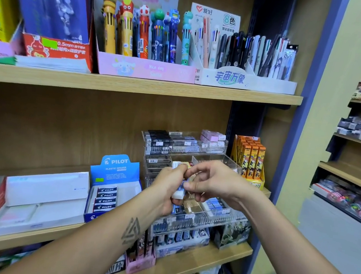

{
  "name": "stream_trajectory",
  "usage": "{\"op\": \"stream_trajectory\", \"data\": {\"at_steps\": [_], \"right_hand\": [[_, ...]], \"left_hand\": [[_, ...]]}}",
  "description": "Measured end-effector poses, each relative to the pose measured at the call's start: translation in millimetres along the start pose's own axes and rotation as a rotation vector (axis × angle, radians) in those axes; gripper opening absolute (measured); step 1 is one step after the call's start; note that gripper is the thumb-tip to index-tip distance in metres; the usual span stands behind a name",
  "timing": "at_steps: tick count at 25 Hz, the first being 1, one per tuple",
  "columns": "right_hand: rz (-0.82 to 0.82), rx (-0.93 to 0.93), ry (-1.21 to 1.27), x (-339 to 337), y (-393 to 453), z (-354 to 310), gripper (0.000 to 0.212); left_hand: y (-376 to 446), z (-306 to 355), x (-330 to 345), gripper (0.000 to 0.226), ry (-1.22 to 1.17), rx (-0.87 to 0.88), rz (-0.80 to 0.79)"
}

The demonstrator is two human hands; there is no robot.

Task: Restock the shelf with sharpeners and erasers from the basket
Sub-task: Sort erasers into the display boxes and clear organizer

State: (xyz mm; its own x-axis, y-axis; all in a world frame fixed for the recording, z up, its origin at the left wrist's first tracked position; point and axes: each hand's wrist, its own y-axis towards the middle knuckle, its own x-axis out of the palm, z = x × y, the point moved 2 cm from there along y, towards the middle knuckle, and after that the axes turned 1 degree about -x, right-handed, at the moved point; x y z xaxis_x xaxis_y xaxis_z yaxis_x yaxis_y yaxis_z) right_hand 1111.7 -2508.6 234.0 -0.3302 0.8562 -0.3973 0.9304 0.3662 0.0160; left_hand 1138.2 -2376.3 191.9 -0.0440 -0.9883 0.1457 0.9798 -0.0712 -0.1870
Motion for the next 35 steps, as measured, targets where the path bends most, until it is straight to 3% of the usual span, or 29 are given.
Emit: {"op": "stream_trajectory", "data": {"at_steps": [8,13,15,19,24,27,32,35], "right_hand": [[0.011,-0.001,0.249,5,-2,-2,0.026],[0.244,-0.011,0.387,-19,1,8,0.019],[0.244,-0.056,0.250,-28,-2,14,0.022],[0.134,-0.301,-0.494,-47,-5,20,0.036],[0.256,-0.070,-1.037,-73,8,40,0.029],[0.232,-0.002,-1.160,-58,20,56,0.031],[0.255,0.023,-1.198,-39,33,65,0.011],[0.252,-0.014,-1.368,-32,37,67,0.013]], "left_hand": [[-8,10,-6,0.027,-0.093,-0.047,0.038],[-9,13,-6,0.033,0.040,-0.005,-0.048],[-5,13,-7,0.042,0.017,0.018,-0.061],[-1,11,3,0.041,0.041,0.031,-0.113],[-4,6,16,0.008,0.060,-0.085,-0.205],[0,0,14,0.016,0.006,-0.133,-0.238],[1,-2,1,0.020,-0.017,-0.121,-0.298],[5,-4,-6,0.038,-0.029,-0.107,-0.310]]}}
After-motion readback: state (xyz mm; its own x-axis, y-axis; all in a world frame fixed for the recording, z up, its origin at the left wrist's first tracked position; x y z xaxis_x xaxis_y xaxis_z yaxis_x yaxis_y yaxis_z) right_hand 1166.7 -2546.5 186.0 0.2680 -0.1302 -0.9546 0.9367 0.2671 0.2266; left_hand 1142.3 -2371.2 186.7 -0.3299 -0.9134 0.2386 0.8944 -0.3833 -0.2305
